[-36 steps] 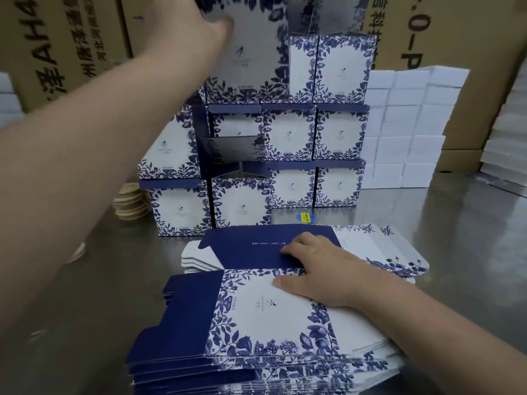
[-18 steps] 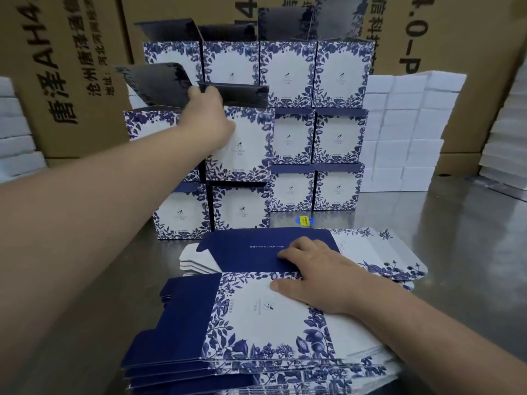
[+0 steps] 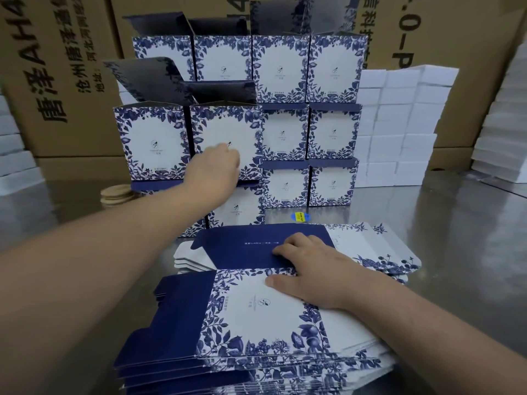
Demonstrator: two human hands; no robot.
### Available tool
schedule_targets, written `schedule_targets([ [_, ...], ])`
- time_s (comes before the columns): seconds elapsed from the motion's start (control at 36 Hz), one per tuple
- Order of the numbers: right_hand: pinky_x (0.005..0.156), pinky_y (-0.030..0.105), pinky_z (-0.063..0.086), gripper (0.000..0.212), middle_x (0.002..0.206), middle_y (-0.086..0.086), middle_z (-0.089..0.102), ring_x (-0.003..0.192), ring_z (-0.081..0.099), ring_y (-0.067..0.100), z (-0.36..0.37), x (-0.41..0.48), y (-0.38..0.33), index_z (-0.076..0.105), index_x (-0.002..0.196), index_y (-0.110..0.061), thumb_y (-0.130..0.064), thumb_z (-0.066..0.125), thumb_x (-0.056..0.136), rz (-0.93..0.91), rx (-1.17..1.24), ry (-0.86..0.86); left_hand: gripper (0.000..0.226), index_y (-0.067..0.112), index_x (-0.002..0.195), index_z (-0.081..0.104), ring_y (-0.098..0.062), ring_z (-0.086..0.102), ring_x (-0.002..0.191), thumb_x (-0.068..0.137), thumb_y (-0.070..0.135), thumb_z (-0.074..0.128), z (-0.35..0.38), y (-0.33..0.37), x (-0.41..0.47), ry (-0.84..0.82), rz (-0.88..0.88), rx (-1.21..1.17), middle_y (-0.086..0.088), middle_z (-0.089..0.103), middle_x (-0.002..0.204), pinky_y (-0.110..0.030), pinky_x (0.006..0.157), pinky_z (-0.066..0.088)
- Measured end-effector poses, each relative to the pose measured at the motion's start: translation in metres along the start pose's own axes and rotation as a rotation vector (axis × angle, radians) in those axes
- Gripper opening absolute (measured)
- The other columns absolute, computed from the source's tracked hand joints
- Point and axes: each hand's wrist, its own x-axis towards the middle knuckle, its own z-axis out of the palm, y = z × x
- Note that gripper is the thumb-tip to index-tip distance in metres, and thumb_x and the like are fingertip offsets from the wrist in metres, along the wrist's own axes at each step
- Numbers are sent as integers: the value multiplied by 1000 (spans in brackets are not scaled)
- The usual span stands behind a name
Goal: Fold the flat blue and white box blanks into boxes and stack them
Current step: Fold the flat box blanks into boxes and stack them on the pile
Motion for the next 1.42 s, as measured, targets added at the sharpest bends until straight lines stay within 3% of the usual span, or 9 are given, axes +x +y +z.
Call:
schedule_targets([
  [0.39,105,36,29,64,137,-2,36,126,31,19,-1,0,-1,34,142,-27,-63,39,89,5,-11,-7,30,9,112,56,-29,47,106,92,30,47,25,-3,-17,-125,-17,-22,-11,51,111,-40,84,41],
  [0.5,105,36,30,63,136,-1,37,126,32,20,-1,0,-2,36,141,-27,-62,40,89,6,-15,4,26,10,106,59,-29,51,100,92,26,44,24,4,-23,-85,26,-67,-10,55,106,-38,78,41],
  [0.61,105,36,30,62,135,-2,37,126,32,20,-1,0,-2,36,140,-27,-62,40,89,6,-18,8,21,19,103,55,-25,56,92,94,34,42,28,12,-29,-199,-39,-117,-1,61,104,-30,67,35],
  [0.94,105,36,30,63,135,-2,37,126,32,20,-1,0,-2,36,141,-27,-62,40,89,13,-24,-3,53,13,136,40,-26,38,128,90,37,53,49,16,-35,-396,-101,-267,-8,41,142,-35,100,35],
  [1.06,104,36,30,62,135,-2,37,125,32,20,-2,0,-2,36,141,-27,-62,40,89,14,-17,-10,48,14,131,48,-23,47,120,91,40,52,36,24,-39,-420,-115,-283,-6,47,135,-32,94,39],
  [1.19,104,36,32,61,135,-1,39,126,34,20,-6,0,-2,35,141,-27,-60,40,91,12,-17,-32,15,28,92,62,-14,56,82,90,37,51,-6,49,-58,-421,-79,-407,5,63,95,-27,71,44],
  [1.28,97,33,37,48,132,-1,47,121,44,19,-15,0,2,40,135,-27,-51,42,93,16,20,-54,17,30,74,60,-4,53,67,87,33,50,-37,60,-77,-461,-32,-440,12,61,77,-23,56,40],
  [1.36,93,29,39,38,132,-3,55,117,50,18,-26,1,7,45,132,-28,-38,45,95,35,113,-5,18,31,71,63,0,51,57,84,38,51,-64,67,-96,-567,18,-454,14,61,71,-20,50,38],
  [1.42,97,28,40,39,132,-4,56,117,51,18,-33,0,11,45,134,-29,-36,47,95,82,142,43,19,35,81,66,2,54,70,80,49,53,-76,70,-108,-628,93,-410,18,62,82,-20,61,43],
])
